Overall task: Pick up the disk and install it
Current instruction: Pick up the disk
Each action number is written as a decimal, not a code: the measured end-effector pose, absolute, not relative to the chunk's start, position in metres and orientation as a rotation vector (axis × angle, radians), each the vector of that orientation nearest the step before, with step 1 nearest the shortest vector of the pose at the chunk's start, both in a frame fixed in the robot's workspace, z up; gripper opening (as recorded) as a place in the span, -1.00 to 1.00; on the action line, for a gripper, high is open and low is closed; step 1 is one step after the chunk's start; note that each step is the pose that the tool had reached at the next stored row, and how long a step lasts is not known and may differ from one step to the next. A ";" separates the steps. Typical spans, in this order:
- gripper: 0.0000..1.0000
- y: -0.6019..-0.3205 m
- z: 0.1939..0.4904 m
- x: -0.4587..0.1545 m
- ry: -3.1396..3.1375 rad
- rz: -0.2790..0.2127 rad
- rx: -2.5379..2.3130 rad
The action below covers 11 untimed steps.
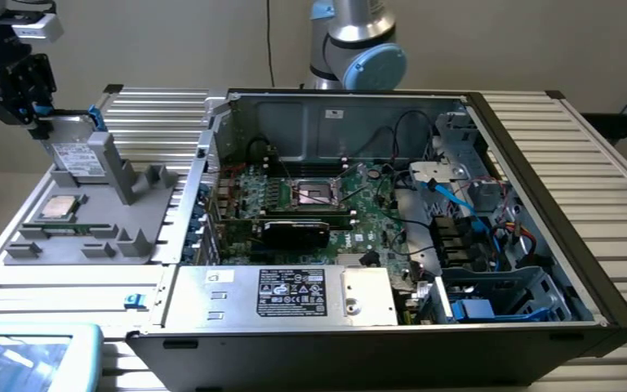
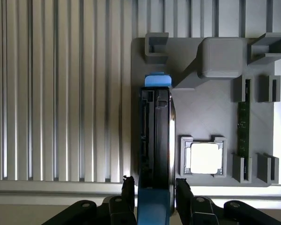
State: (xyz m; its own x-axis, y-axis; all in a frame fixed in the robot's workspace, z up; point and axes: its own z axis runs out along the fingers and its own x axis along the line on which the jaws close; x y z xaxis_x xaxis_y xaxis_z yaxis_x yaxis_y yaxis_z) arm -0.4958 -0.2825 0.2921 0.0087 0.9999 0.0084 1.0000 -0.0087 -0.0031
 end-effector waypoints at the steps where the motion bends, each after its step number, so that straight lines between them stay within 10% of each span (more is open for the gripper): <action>1: -0.05 -0.283 0.292 -0.496 -2.206 -0.006 -2.225; 11: -0.05 -0.283 0.291 -0.496 -2.206 -0.006 -2.226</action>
State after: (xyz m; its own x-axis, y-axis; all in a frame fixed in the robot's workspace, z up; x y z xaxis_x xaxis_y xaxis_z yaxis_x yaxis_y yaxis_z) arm -0.4958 -0.2825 0.2908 0.0087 0.9999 0.0081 1.0000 -0.0087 -0.0028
